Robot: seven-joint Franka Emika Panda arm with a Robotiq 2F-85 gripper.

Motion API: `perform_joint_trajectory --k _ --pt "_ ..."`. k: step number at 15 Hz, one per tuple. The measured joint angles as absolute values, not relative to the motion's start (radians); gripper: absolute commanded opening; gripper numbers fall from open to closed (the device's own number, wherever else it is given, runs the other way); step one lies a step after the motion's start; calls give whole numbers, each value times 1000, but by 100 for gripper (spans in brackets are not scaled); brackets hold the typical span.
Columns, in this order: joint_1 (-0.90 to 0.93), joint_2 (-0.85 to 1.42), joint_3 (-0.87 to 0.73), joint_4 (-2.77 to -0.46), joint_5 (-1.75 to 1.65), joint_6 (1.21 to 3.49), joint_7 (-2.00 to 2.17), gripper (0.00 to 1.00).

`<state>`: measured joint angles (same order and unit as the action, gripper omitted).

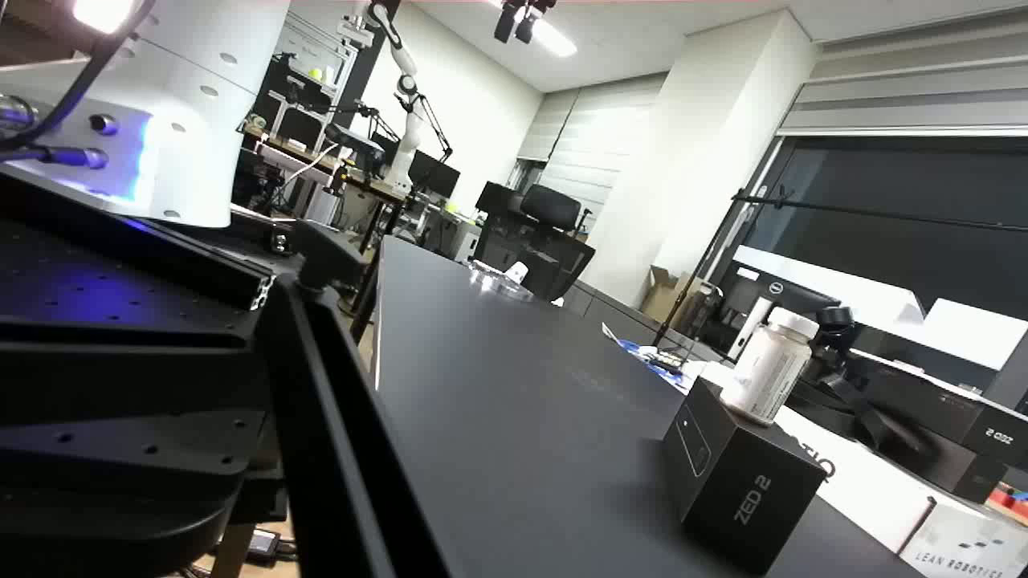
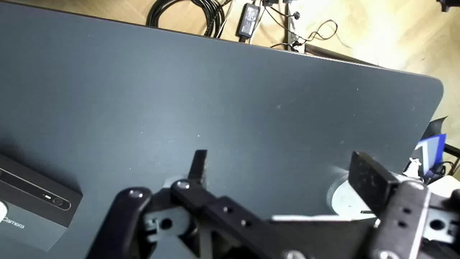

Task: Move the bottle to the left

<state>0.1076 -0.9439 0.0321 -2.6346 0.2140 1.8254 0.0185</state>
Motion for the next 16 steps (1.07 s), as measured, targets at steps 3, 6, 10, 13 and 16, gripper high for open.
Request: perform_joint_trajectory --k 3,6,10,13,16 --pt "108 -944 32 -2635 214 1826 19 100" --pt "108 -944 32 -2635 214 1826 19 100" --pt "107 -943 32 -2635 214 1826 18 100" --pt "89 -924 32 -2634 195 1898 15 100" --pt "24 -838 21 -2629 151 2076 14 100"
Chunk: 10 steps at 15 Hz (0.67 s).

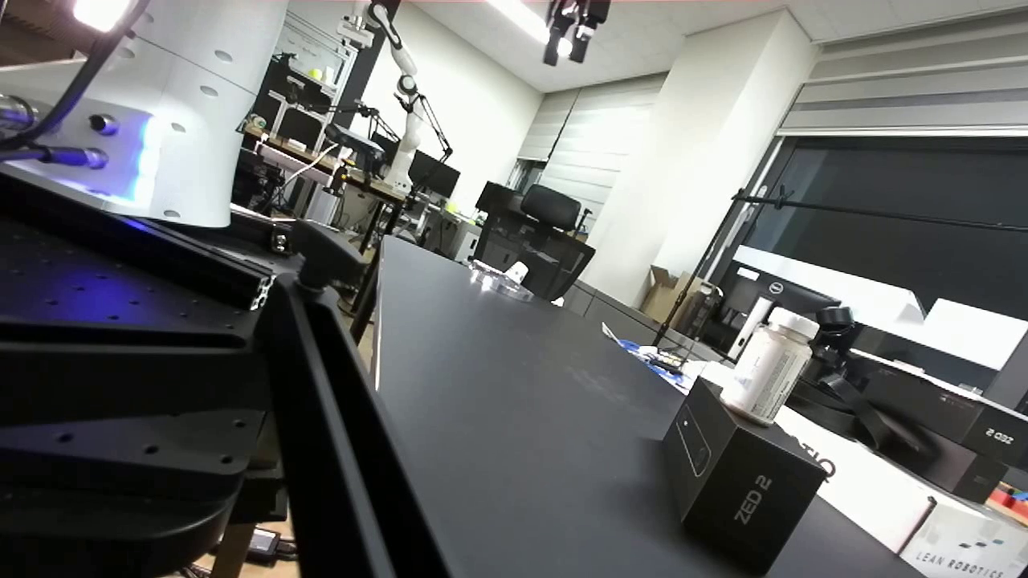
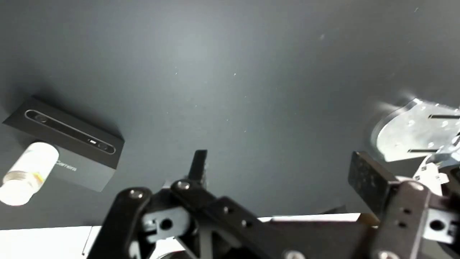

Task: Move the bottle to the left

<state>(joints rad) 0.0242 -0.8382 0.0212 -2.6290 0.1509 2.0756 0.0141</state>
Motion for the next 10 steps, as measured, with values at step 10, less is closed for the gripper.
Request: perform_joint_trajectory --k 10 --pt "-240 -283 -63 -2338 20 2537 153 100"
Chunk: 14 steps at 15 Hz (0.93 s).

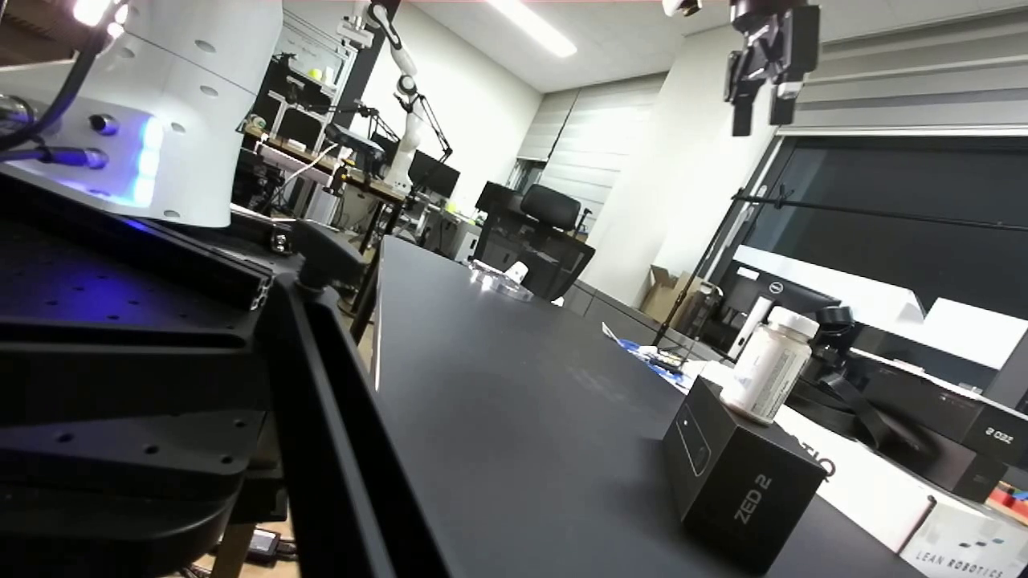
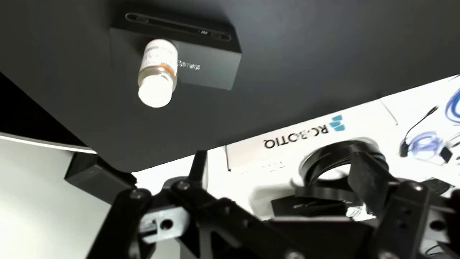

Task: Move the bottle to the left

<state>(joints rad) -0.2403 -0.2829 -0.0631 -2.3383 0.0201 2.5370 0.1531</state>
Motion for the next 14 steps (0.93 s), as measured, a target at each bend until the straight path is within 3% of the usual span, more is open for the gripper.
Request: perform_joint_trajectory --k 7,14 --pt "-295 -21 -118 -2106 -178 2507 380 100" --pt "-270 159 -172 -1939 -96 2382 377 100"
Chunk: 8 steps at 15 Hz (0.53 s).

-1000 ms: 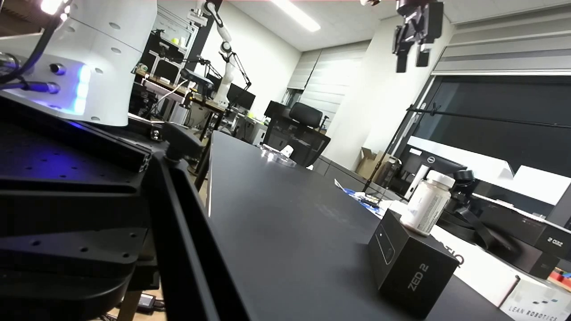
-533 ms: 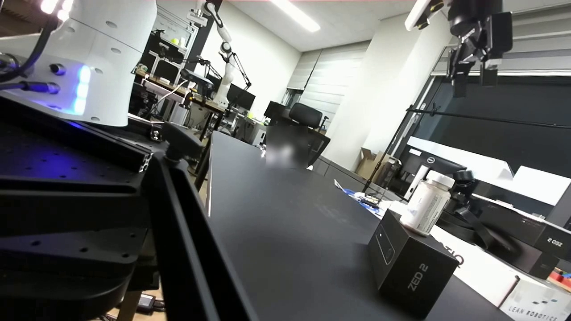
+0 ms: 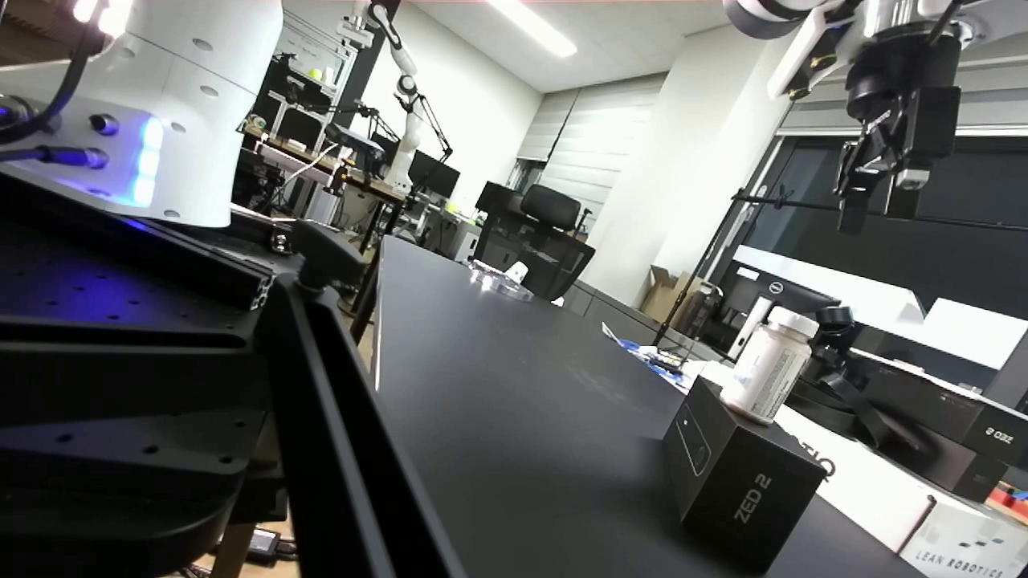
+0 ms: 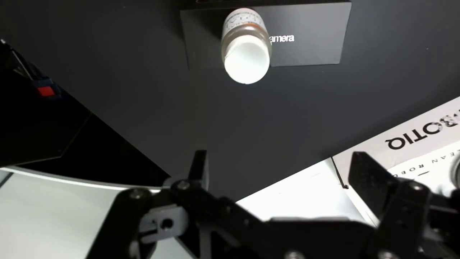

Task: Move the bottle to the left

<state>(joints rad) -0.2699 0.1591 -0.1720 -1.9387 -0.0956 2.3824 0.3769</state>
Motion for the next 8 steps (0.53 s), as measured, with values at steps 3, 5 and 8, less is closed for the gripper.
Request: perform_joint_trajectory --k 3,5,8 --pt "-259 212 -183 -1899 -60 2338 375 100" --pt "-253 238 -193 -1885 -58 2298 376 100" --pt "-245 260 -209 -1882 -58 2255 377 100"
